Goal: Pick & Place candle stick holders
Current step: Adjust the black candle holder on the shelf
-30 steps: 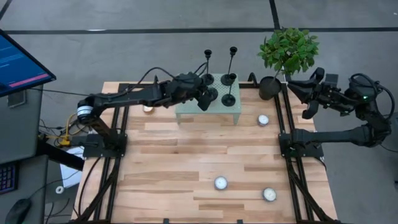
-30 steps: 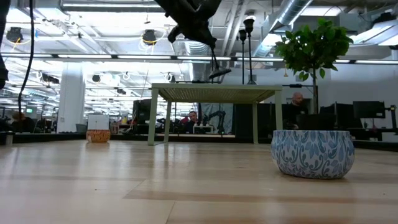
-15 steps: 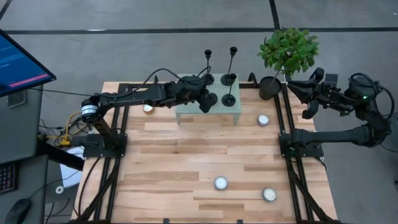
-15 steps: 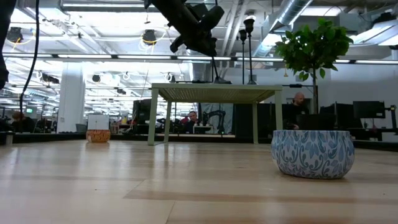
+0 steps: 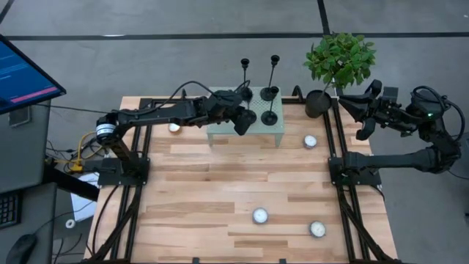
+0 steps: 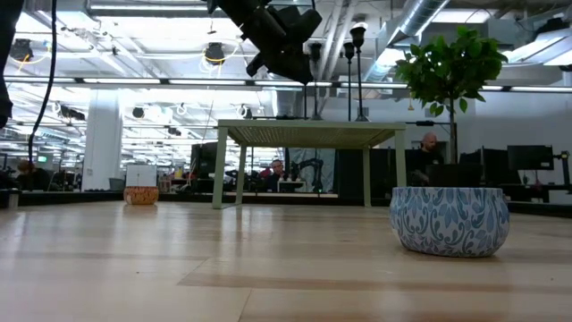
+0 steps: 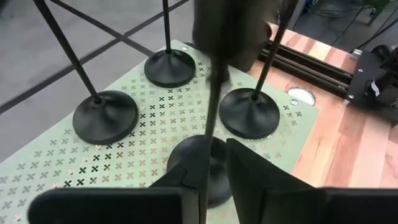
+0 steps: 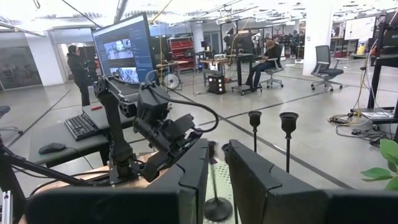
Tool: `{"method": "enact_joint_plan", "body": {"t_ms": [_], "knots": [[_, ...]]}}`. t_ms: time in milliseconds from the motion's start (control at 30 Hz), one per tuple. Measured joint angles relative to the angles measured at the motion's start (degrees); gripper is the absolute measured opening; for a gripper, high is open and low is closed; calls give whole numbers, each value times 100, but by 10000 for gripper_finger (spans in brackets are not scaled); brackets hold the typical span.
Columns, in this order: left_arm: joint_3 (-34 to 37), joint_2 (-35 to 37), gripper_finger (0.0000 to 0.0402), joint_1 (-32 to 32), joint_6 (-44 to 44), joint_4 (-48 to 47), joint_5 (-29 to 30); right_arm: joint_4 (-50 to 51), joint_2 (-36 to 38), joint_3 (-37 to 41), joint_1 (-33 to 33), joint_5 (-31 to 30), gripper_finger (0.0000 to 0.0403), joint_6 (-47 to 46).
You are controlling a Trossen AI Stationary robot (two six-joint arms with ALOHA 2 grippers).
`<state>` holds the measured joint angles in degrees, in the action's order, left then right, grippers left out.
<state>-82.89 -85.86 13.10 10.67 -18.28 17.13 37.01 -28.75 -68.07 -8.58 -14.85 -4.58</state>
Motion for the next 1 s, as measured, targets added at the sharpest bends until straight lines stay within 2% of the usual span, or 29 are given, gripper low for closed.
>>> {"method": "enact_joint_plan", "body": {"t_ms": [300,400,500,600,667,800,1000], "knots": [[4,181,60,-2,-233,0,42,1,0,0,0,0,56,0],[2,504,50,-4,-519,-196,498,2,0,0,-1,-1,56,0],[7,773,18,109,-912,-262,1147,0,0,0,0,-4,56,0],[7,883,5,502,-1142,-202,1109,0,0,0,-2,-11,56,-45],[7,843,3,805,-1230,-213,884,-1,0,0,-1,-14,56,-70],[14,579,2,1333,-1511,-160,-305,0,0,0,-1,-14,56,-151],[22,221,1,1889,-1924,-104,-1785,0,0,0,0,-15,56,-149]]}}
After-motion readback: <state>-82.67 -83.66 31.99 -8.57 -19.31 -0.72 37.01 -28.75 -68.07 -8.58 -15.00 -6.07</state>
